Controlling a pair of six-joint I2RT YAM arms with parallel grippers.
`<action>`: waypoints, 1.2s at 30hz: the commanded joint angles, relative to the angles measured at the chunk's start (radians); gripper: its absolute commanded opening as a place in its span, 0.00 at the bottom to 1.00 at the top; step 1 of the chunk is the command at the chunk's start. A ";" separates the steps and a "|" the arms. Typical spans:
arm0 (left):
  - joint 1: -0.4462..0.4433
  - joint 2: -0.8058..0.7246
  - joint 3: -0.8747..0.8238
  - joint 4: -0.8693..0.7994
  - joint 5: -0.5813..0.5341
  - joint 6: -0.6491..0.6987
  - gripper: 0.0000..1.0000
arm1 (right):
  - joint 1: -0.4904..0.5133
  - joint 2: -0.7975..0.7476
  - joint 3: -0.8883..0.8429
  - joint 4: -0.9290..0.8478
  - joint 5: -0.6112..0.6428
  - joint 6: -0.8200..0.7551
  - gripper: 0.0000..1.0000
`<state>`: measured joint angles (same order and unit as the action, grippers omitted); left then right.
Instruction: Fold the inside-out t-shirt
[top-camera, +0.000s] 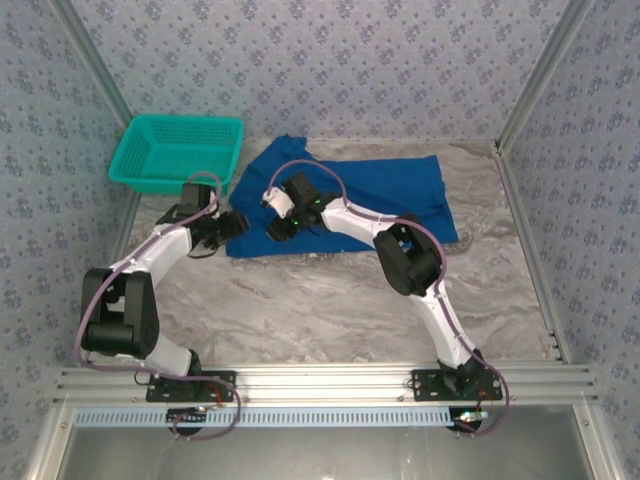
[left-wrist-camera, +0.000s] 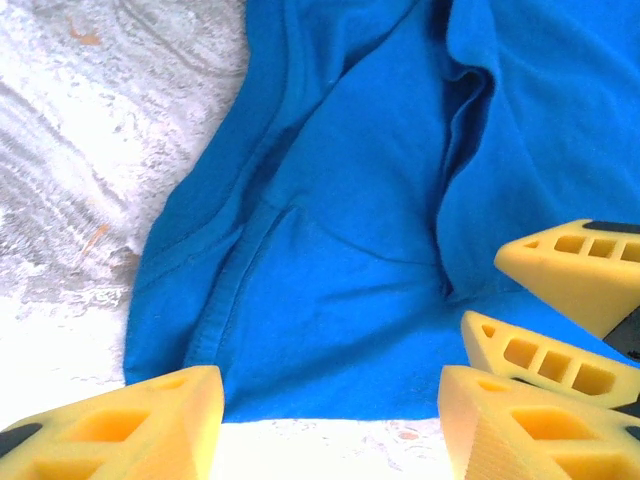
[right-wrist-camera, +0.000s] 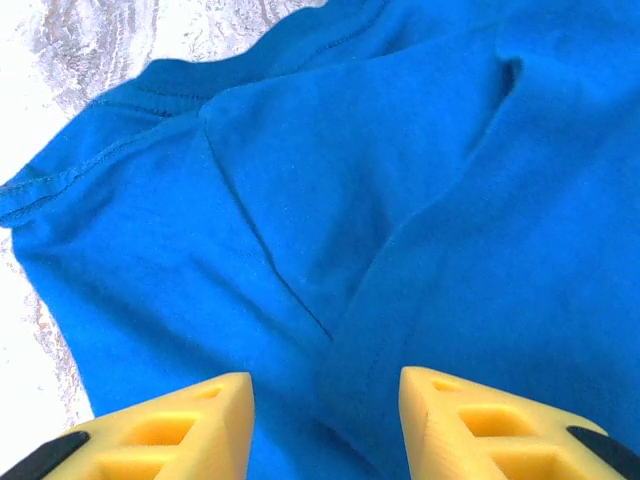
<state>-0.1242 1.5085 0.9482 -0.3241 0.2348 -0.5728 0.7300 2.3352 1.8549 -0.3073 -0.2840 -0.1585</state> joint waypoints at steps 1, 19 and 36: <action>0.009 -0.039 -0.008 -0.036 -0.007 0.019 0.59 | 0.002 0.036 0.054 -0.088 0.033 -0.058 0.45; 0.020 -0.059 -0.023 -0.038 0.009 0.024 0.59 | 0.002 0.114 0.211 -0.217 0.109 -0.026 0.14; 0.021 -0.073 -0.040 -0.043 0.019 0.030 0.59 | -0.162 0.164 0.355 -0.172 0.193 0.304 0.12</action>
<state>-0.1101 1.4685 0.9226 -0.3450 0.2390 -0.5648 0.6109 2.4519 2.1418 -0.4789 -0.1761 0.0277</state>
